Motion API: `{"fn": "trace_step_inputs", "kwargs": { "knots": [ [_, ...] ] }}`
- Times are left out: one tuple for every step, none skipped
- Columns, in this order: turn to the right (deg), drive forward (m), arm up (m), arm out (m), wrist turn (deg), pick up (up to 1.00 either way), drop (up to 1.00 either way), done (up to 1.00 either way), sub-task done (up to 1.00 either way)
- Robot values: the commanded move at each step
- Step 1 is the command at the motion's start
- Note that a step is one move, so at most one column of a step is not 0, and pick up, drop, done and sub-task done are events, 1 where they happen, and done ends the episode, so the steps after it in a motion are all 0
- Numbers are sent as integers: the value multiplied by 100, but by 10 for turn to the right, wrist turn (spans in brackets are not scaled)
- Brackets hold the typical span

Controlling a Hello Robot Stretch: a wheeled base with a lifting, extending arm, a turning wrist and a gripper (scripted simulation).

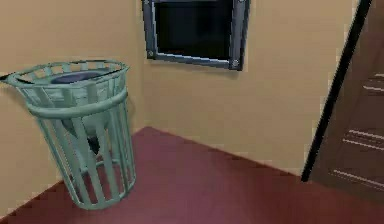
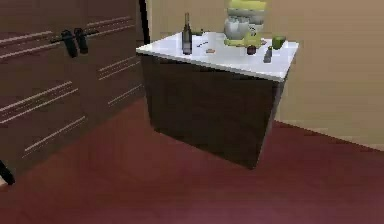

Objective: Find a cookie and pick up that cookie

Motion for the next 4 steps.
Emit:
{"fn": "trace_step_inputs", "kwargs": {
  "knots": [
    [450, 0, 0, 0, 0, 0, 0, 0, 0],
    [450, 0, 0, 0, 0, 0, 0, 0, 0],
    [270, 0, 0, 0, 0, 0, 0, 0, 0],
    [30, 0, 0, 0, 0, 0, 0, 0, 0]
  ]
}}
